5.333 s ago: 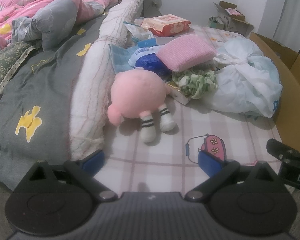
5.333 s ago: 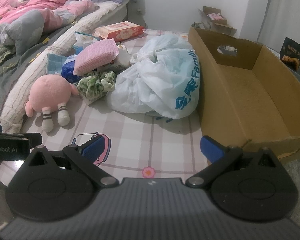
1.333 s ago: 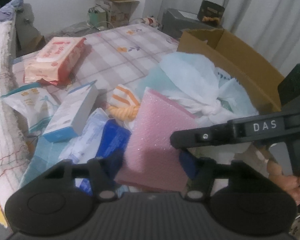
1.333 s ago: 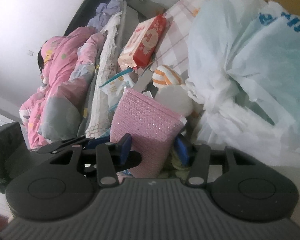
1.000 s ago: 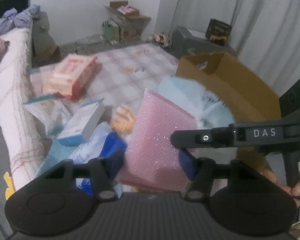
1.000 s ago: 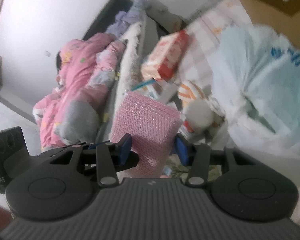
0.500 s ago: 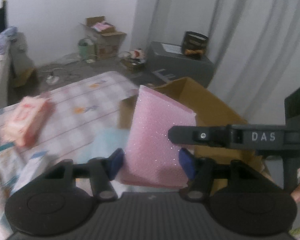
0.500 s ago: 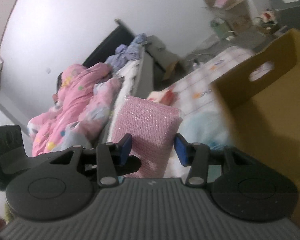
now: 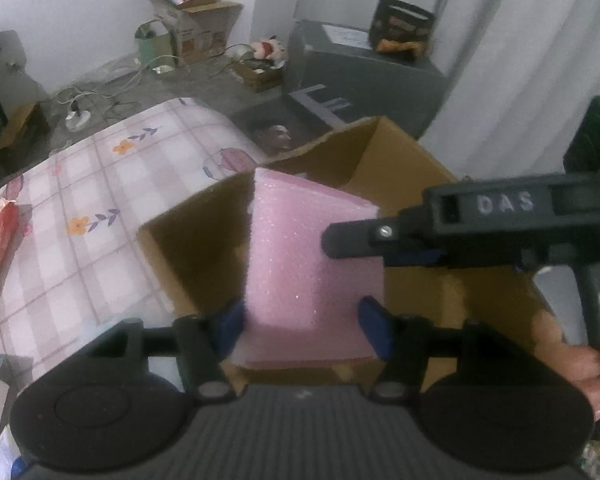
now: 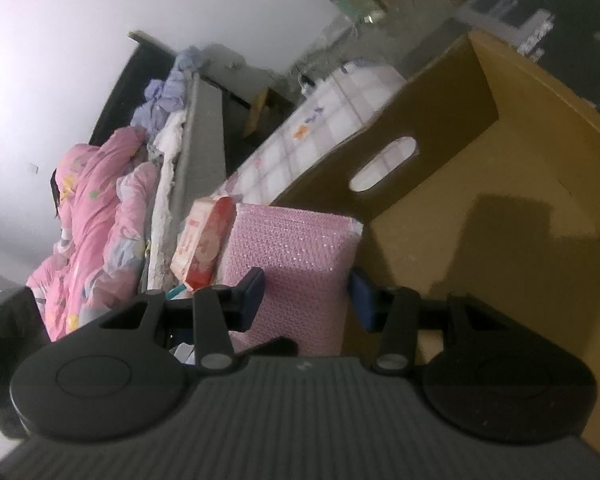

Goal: Organize soft objects
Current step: 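Lift the pink sponge pad with the right gripper and carry it over the cardboard box, then lower the pink sponge pad into the box and open the right gripper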

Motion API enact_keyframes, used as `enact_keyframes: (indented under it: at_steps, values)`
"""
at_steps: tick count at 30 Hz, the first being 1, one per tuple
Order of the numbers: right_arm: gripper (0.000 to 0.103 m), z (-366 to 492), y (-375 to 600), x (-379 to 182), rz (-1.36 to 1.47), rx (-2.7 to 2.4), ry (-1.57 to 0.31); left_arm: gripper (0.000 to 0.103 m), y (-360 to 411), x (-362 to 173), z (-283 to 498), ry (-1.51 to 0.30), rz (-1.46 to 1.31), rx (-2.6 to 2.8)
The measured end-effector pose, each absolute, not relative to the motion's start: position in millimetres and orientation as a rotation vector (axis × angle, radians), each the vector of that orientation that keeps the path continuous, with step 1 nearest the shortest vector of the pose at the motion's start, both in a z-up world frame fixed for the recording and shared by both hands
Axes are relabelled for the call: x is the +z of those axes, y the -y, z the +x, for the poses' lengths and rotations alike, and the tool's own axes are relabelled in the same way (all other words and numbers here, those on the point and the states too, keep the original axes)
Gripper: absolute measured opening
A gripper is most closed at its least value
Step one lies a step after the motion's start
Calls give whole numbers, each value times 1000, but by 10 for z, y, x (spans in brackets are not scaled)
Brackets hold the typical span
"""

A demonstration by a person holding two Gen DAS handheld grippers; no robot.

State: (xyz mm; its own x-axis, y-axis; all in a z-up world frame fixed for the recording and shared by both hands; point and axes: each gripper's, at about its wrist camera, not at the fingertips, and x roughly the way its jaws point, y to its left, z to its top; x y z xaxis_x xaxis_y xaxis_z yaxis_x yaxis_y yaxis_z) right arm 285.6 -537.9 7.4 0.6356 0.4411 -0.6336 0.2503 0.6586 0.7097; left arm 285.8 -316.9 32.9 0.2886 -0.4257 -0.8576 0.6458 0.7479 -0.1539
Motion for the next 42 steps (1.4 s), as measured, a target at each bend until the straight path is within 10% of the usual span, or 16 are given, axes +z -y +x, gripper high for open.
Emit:
enact_keyframes:
  at_steps: [17, 42]
  values:
    - [47, 3352, 5450, -742, 846, 9, -1045, 78, 3021, 464, 2891, -979, 283, -678]
    - [44, 3816, 4473, -947, 600, 30, -1136, 93, 669, 493, 2475, -967, -12, -416]
